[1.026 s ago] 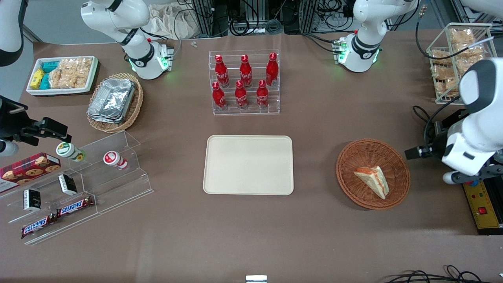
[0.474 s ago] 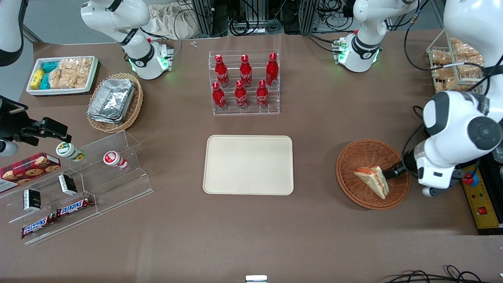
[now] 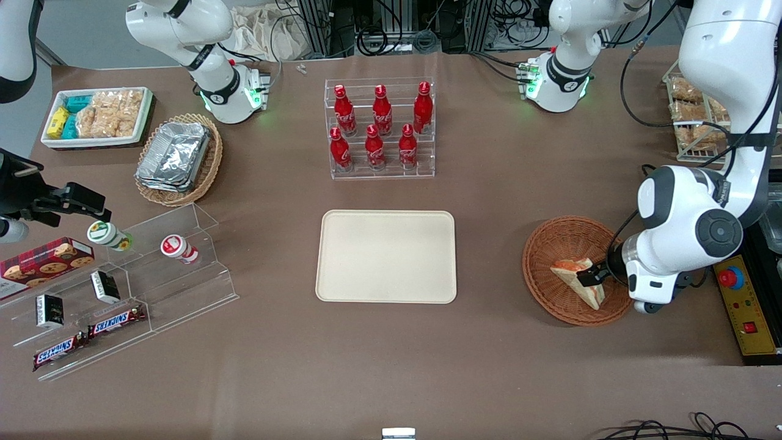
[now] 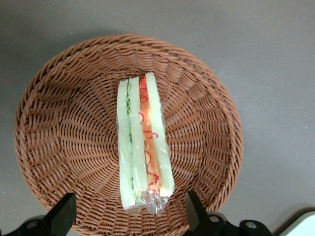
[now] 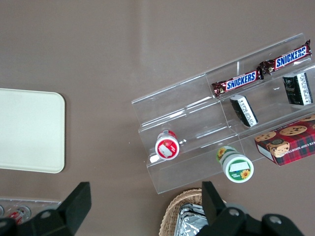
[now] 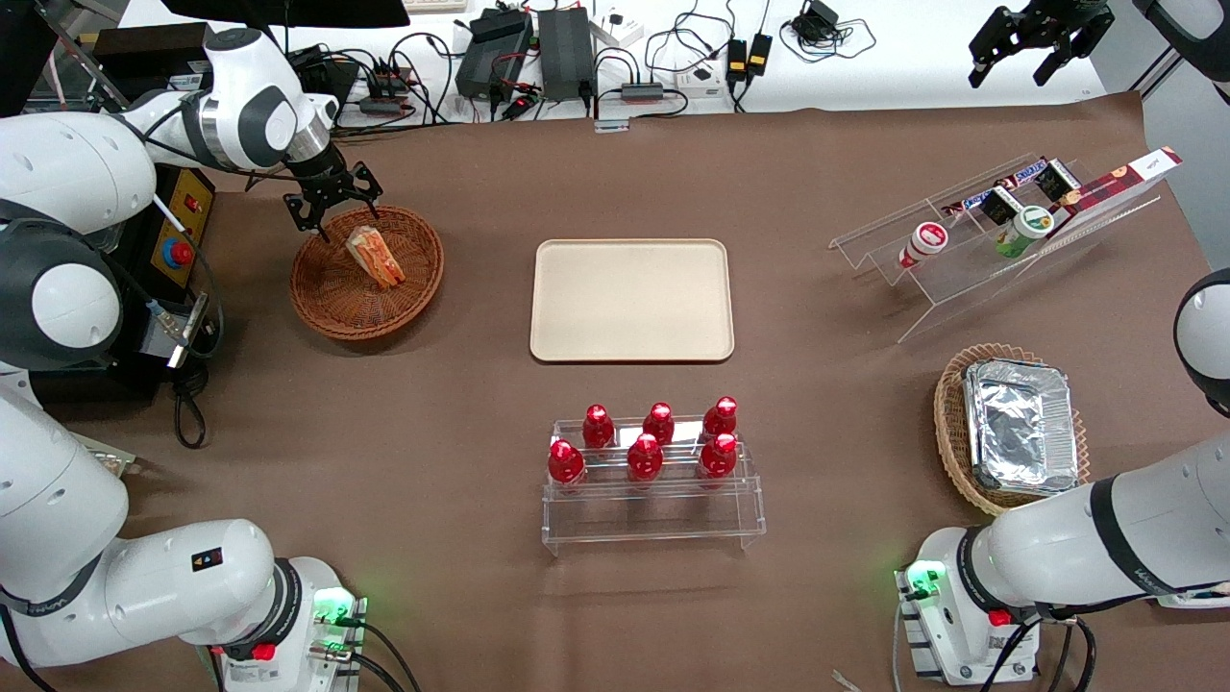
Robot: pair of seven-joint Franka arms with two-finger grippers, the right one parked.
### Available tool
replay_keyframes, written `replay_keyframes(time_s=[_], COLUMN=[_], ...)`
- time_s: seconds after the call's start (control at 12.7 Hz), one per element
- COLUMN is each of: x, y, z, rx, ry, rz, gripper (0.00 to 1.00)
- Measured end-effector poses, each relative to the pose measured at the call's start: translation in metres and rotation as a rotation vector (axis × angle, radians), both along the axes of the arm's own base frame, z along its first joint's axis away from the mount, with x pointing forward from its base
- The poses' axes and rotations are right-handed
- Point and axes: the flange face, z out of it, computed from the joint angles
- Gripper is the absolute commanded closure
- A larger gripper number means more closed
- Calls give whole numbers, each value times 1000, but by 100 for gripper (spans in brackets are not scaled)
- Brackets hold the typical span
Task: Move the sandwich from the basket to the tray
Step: 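Close the left gripper on the wrapped sandwich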
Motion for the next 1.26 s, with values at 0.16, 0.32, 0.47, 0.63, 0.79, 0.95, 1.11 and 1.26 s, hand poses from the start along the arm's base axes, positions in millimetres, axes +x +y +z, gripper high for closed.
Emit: replay_keyframes(time_s=[0.16,0.32,0.47,0.63,0.79,0.95,1.11,1.26], x=[0,0,0,-1,-1,0,0,1], y=[2,2,2,2,1,0,-2,-2], z=[-11,-22,-30,-34,-38,-45,-53,-55], rx=[22,27,26,25,24,19,13,13], ry=[7,21,30,36,43,41,40,37], rz=[-17,-24,-26,-27,-28,-30,-23,-5], gripper=[0,0,0,0,0,5,69,99])
